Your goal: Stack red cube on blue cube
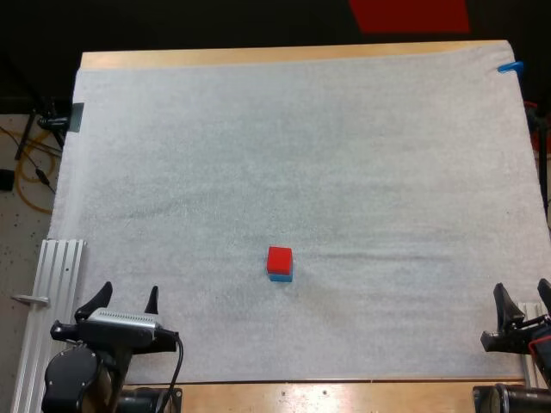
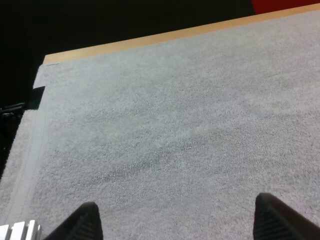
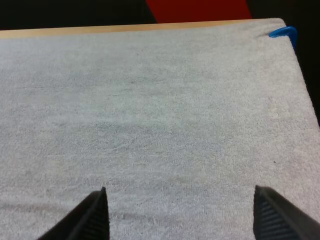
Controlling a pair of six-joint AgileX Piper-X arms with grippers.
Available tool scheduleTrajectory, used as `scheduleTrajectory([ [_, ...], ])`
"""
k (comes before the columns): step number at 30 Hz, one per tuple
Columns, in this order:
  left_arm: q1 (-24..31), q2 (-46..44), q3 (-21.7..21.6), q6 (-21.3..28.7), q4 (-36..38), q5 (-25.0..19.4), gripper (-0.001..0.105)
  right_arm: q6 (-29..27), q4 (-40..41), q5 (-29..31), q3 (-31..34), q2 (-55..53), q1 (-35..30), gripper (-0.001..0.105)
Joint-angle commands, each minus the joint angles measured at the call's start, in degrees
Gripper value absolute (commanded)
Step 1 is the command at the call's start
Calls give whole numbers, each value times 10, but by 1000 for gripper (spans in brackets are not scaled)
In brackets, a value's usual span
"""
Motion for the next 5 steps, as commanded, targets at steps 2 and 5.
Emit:
scheduleTrajectory([
  [2, 1, -79, -1, -7, -10, -12, 63, 1, 0, -3, -2, -24, -2, 60],
  [5, 1, -79, -1, -7, -10, -12, 63, 1, 0, -3, -2, -24, -2, 60],
])
